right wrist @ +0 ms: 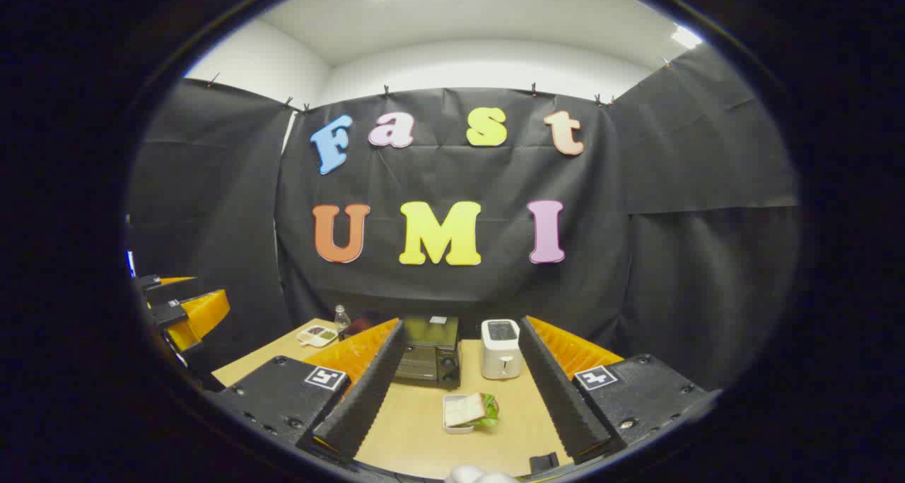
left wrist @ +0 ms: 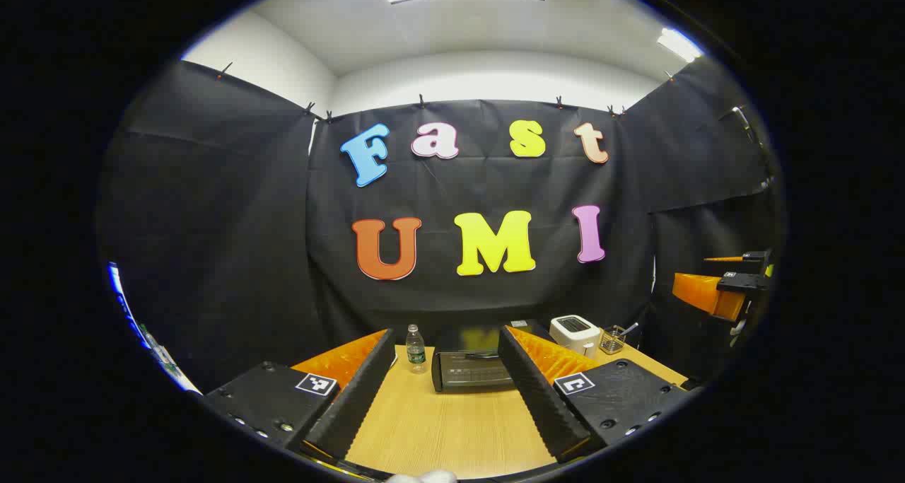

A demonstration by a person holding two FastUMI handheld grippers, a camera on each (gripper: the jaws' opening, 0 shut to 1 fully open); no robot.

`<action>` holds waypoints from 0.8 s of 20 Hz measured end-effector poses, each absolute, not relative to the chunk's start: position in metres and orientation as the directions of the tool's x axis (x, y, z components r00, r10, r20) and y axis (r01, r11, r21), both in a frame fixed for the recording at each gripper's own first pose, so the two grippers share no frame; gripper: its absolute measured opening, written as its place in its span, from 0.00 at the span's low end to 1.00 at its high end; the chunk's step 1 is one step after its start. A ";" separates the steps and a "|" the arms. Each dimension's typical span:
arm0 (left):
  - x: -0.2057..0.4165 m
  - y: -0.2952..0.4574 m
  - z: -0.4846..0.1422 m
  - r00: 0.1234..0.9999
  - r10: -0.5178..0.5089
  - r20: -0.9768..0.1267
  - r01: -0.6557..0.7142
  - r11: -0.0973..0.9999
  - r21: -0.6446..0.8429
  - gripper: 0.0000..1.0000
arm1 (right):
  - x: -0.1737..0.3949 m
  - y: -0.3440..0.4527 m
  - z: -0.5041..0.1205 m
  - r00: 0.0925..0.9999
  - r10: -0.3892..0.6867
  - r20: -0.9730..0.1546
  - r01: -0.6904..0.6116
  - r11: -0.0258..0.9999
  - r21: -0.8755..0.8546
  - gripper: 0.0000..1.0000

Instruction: Open the electric oven with the left hand, put the food in, and close the electric oven.

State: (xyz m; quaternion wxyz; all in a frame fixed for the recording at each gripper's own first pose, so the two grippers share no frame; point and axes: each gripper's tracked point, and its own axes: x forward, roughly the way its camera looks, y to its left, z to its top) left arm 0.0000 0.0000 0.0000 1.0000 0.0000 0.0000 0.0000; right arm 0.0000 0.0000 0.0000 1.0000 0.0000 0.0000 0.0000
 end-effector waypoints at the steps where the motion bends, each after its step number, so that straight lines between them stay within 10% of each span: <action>1: 0.001 0.001 0.000 1.000 0.002 0.000 -0.002 1.000 -0.002 0.96 | 0.002 0.000 0.000 1.000 0.001 0.002 -0.001 1.000 -0.001 1.00; 16: 0.015 -0.002 0.000 1.000 -0.007 0.006 0.007 1.000 0.005 0.88 | 0.015 0.004 0.006 1.000 0.002 0.007 -0.002 1.000 -0.009 1.00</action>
